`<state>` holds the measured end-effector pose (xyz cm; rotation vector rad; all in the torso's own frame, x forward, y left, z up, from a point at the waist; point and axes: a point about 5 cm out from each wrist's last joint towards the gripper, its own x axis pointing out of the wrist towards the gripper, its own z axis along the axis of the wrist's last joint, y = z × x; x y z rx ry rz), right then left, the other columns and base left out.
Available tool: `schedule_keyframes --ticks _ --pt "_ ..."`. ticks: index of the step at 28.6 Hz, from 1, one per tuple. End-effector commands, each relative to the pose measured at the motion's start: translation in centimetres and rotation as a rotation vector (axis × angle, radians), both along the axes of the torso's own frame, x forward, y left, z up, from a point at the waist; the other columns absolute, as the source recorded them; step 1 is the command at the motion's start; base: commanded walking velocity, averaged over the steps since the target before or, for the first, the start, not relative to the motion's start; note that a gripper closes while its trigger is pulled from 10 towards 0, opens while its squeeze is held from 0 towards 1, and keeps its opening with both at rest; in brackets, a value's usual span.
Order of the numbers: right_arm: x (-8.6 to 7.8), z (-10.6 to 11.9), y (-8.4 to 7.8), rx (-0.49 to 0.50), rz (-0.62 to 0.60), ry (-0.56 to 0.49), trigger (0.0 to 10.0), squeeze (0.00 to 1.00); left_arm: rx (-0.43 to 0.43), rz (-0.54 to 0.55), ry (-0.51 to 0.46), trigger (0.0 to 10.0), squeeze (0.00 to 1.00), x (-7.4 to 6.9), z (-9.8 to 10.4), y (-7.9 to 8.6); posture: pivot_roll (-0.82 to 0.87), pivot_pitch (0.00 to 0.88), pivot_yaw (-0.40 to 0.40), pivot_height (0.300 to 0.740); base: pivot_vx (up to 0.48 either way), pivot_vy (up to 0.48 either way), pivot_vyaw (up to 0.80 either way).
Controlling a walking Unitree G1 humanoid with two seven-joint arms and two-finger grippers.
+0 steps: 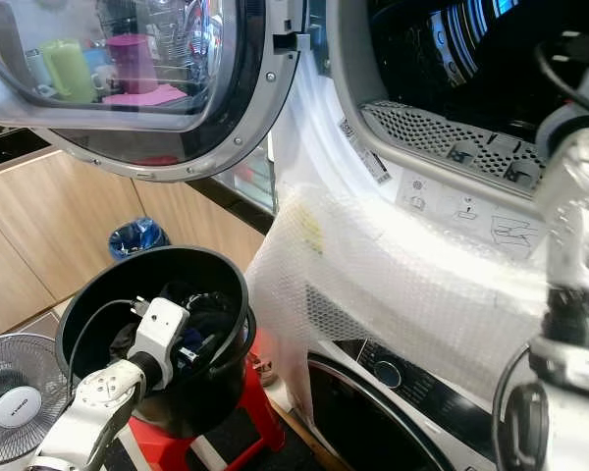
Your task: Clothes washing
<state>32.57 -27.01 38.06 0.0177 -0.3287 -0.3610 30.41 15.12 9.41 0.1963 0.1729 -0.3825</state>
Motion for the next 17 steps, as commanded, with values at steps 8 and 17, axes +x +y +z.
schedule_keyframes --ticks 8,17 --pt "-5.6 -0.8 0.8 -0.144 -0.023 0.061 10.0 0.00 -0.006 -0.003 0.031 10.0 0.00 -0.4 -0.3 0.1 0.07 0.097 0.012 0.740 0.000 0.000 0.00" --pt "-7.0 -2.0 2.1 -0.227 0.158 0.108 10.0 0.00 -0.008 0.004 0.022 10.0 0.00 -0.4 -0.1 0.2 0.09 0.090 0.004 0.740 0.000 0.000 0.00"
